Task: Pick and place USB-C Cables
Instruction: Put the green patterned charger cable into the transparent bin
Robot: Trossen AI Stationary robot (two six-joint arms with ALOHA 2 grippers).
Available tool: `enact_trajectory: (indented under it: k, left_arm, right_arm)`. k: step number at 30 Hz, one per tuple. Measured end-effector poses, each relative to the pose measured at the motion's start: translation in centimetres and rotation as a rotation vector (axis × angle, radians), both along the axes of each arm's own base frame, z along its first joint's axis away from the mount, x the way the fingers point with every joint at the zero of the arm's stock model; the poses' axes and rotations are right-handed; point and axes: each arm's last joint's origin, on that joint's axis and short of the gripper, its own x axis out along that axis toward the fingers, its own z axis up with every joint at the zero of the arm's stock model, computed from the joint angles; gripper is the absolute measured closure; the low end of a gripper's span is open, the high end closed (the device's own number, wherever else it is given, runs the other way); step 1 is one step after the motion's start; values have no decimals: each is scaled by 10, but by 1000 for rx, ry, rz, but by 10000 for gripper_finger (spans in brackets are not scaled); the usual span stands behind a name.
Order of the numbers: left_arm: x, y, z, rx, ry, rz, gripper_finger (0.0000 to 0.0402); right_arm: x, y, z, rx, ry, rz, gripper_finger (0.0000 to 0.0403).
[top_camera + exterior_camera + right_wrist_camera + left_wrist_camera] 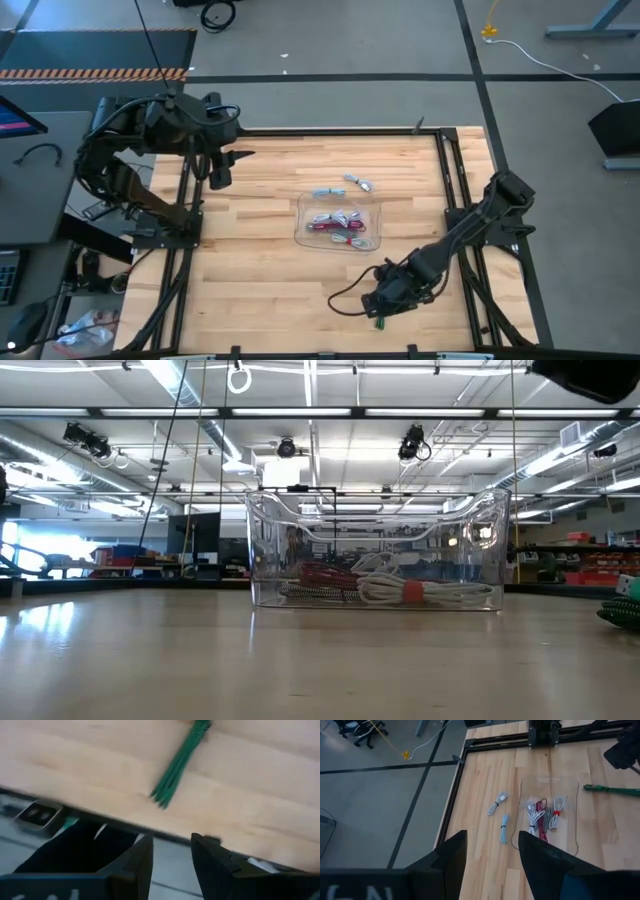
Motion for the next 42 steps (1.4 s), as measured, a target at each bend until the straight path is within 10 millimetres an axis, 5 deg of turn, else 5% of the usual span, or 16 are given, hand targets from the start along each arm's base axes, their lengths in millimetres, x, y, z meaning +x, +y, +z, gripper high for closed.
enact_trajectory:
  k: [14,28,33,40,42]
  left_arm:
    - [1,0,1,0,-19,0,218]
    - [3,0,-1,0,-8,0,218]
    - [4,0,-1,0,-5,0,218]
    - [4,0,-1,0,-5,0,218]
    - [4,0,-1,0,-5,-1,218]
  right_arm:
    - [19,1,-51,-145,46,34,259]
    - [26,-2,-84,-195,147,5,180]
    - [28,-1,-88,-181,157,4,237]
    - [29,1,-88,-160,140,7,379]
    - [31,2,-87,-146,118,19,384]
